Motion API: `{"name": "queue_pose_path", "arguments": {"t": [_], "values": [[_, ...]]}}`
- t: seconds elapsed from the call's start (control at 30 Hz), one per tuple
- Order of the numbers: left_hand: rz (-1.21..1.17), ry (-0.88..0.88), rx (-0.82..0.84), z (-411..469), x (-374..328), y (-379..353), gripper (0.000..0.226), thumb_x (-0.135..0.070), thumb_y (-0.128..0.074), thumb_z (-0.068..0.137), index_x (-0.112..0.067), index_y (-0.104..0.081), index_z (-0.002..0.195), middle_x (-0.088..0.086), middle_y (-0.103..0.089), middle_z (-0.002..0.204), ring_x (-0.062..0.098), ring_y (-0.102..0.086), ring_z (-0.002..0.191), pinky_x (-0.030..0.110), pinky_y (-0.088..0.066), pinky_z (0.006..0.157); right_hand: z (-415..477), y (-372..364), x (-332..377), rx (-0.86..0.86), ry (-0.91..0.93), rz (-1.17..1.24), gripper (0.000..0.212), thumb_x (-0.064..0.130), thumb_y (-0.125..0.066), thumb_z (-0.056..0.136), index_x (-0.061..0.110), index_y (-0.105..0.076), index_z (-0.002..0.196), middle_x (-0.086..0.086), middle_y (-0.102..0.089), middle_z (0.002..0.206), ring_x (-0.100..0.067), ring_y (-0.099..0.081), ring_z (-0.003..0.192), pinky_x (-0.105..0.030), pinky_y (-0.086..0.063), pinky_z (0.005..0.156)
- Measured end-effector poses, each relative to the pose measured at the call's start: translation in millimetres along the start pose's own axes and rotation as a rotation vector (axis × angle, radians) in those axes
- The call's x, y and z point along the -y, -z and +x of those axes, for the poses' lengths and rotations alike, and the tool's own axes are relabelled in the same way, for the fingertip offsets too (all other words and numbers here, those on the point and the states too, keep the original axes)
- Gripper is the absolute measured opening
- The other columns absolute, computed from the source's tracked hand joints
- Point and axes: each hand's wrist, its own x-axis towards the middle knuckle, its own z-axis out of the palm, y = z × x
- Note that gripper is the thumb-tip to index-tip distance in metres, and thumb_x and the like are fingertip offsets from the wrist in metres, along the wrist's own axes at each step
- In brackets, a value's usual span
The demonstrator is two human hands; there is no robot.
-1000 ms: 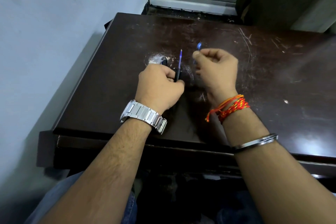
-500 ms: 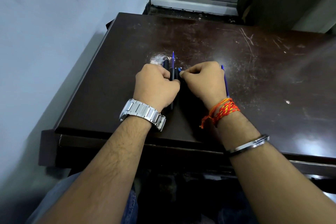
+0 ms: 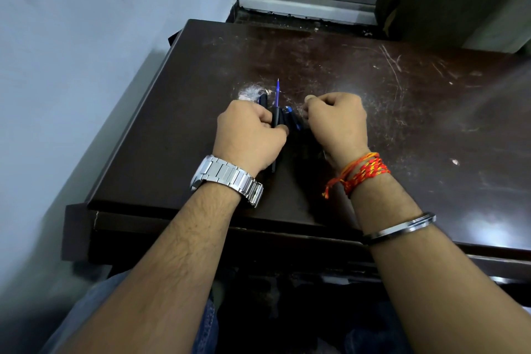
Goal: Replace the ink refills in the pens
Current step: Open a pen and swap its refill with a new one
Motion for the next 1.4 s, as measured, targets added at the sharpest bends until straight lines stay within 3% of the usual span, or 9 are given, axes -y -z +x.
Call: {"name": "queue_pose_path", "arguments": {"t": [0.1,0.23,0.33,0.5,0.73,0.87,1.03,1.2,1.4], "values": [[0.001,0.007,0.012,0,-1,1,0.017,-0.023,-0.078,0.068,-0.008,-0.070,0.065,0.002,-0.066,0.055,0.009,-0.060,0.062,-0.001,-0.037,0.047,0,1,-2,0.029,0.028,-0.107,0.028,0.032,-0.060,0.084,0.012,-0.073,0.069,0.010,-0.060,0.049,0.000,-0.056,0.050,-0.012,-0.036,0.041],[0.016,0.009,0.029,-2,-4,2,0.014,-0.023,-0.077,0.069,-0.014,-0.069,0.061,-0.004,-0.064,0.052,0.004,-0.060,0.054,-0.001,-0.036,0.045,-3,-1,0,0.002,0.111,-0.059,0.027,0.036,-0.063,0.083,0.016,-0.070,0.066,0.011,-0.062,0.055,0.001,-0.055,0.055,-0.005,-0.037,0.047],[0.013,-0.010,0.046,-3,-5,5,0.020,-0.024,-0.077,0.068,-0.024,-0.063,0.053,-0.012,-0.060,0.050,-0.007,-0.059,0.057,0.001,-0.037,0.045,-5,-5,4,0.191,0.077,0.138,0.032,0.043,-0.069,0.079,0.017,-0.069,0.062,0.004,-0.066,0.060,-0.008,-0.055,0.052,-0.025,-0.046,0.055],[0.036,-0.029,0.055,-3,-6,5,0.008,-0.024,-0.074,0.070,-0.017,-0.074,0.071,-0.008,-0.066,0.058,0.004,-0.064,0.063,0.004,-0.039,0.046,-11,-10,3,0.364,0.054,0.319,0.025,0.023,-0.077,0.078,0.017,-0.070,0.055,0.005,-0.057,0.052,-0.005,-0.048,0.045,-0.021,-0.038,0.045],[0.059,-0.012,0.127,-6,-7,6,0.004,-0.023,-0.074,0.069,-0.020,-0.074,0.072,-0.010,-0.066,0.058,-0.001,-0.061,0.063,-0.001,-0.037,0.045,-7,-6,11,0.150,0.003,0.604,0.017,0.013,-0.068,0.090,0.014,-0.067,0.073,0.002,-0.061,0.059,-0.004,-0.048,0.043,-0.018,-0.038,0.041],[0.111,0.032,0.108,-4,-6,7,0.003,-0.017,-0.073,0.069,-0.015,-0.073,0.070,-0.002,-0.069,0.062,0.011,-0.064,0.063,0.010,-0.041,0.044,0,2,12,-0.071,-0.033,0.886,0.012,0.013,-0.062,0.096,0.013,-0.062,0.084,-0.006,-0.064,0.070,-0.010,-0.053,0.050,-0.022,-0.045,0.043],[0.095,0.086,-0.016,0,-3,12,0.007,-0.011,-0.070,0.068,-0.006,-0.072,0.072,0.010,-0.070,0.064,0.023,-0.066,0.065,0.012,-0.037,0.037,0,-9,-1,0.132,0.020,0.460,0.026,0.013,-0.067,0.091,0.014,-0.068,0.065,-0.007,-0.064,0.062,-0.012,-0.058,0.050,-0.025,-0.050,0.048],[0.072,0.105,-0.032,0,-4,13,0.009,-0.012,-0.069,0.068,-0.003,-0.071,0.071,0.014,-0.070,0.066,0.028,-0.064,0.068,0.021,-0.043,0.052,-8,-20,-4,0.229,0.078,0.124,0.013,0.021,-0.064,0.069,0.017,-0.074,0.061,-0.007,-0.070,0.058,-0.016,-0.066,0.055,-0.049,-0.062,0.073],[0.048,0.121,-0.023,1,-3,14,0.005,-0.012,-0.070,0.068,-0.007,-0.073,0.068,0.008,-0.069,0.062,0.013,-0.061,0.060,0.013,-0.039,0.043,-13,-18,-1,0.219,0.195,-0.023,0.010,0.022,-0.078,0.069,0.016,-0.079,0.078,0.001,-0.075,0.072,-0.015,-0.072,0.079,-0.035,-0.059,0.080]]}}
